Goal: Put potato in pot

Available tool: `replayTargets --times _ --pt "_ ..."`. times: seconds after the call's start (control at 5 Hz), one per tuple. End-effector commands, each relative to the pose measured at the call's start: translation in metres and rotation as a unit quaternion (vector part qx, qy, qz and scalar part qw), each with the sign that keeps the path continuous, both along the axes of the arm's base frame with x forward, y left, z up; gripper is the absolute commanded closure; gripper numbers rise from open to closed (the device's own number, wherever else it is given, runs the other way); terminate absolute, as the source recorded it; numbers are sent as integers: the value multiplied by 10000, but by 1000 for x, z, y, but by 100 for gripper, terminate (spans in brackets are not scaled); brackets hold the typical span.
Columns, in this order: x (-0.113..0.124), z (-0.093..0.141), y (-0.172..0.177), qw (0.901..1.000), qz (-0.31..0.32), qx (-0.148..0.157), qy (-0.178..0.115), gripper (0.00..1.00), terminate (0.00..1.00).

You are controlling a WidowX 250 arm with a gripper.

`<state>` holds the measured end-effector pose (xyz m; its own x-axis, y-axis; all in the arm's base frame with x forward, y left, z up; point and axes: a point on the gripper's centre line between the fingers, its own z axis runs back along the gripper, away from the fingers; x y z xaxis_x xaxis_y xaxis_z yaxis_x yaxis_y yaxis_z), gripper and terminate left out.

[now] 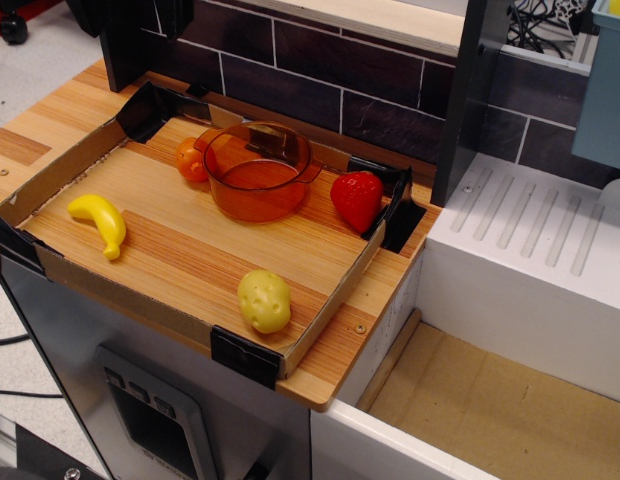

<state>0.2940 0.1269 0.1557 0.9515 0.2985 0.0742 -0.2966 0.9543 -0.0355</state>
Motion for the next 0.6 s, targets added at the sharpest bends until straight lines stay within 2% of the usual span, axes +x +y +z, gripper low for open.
replayTargets --times 0.0,0.2,0.4 --pt "0 0 0 10000 0 0 0 0 0" --pt "-10 -11 -24 9994 313 -152 -63 0 0" --pt "-22 -28 -48 9931 1001 -615 33 0 0"
